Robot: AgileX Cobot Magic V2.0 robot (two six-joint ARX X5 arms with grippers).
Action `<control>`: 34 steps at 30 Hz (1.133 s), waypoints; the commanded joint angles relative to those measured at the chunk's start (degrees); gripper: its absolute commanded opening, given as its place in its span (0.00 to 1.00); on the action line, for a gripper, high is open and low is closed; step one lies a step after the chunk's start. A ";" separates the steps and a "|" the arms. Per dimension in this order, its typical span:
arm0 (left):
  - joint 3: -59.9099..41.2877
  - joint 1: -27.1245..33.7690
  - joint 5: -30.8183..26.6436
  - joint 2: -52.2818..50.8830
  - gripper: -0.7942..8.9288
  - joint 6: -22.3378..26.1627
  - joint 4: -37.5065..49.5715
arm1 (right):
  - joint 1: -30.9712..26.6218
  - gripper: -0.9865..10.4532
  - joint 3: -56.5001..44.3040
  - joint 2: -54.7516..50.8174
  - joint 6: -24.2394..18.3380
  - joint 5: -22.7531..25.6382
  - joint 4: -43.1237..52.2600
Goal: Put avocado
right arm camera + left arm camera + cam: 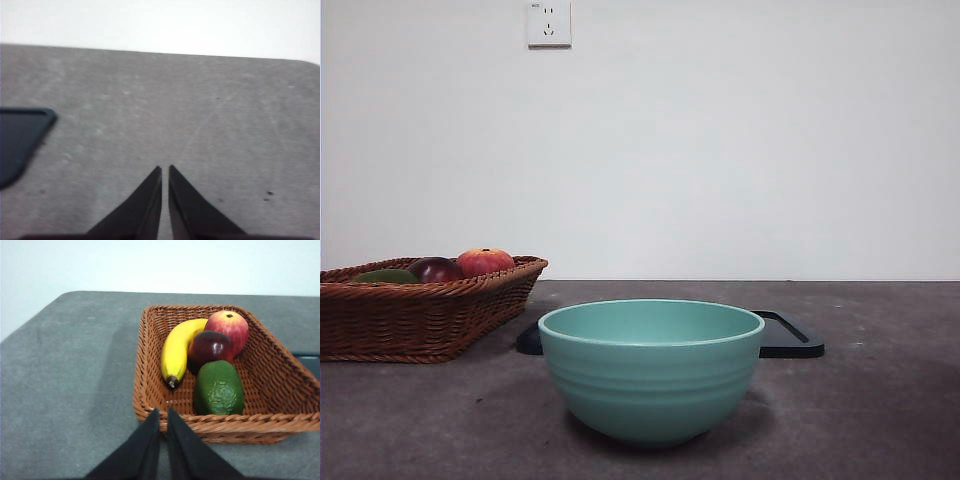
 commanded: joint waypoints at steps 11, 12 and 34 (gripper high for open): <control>4.50 -0.04 -0.07 0.00 0.10 -8.44 1.36 | 0.11 0.10 4.63 0.04 20.46 -9.20 3.65; 5.95 -0.04 -0.31 0.24 0.10 -9.20 1.42 | 0.11 0.10 5.70 0.15 20.87 -8.81 3.58; 45.70 -0.09 20.87 25.00 0.10 -11.74 -22.67 | 2.51 0.10 42.14 29.05 17.99 -31.52 -20.81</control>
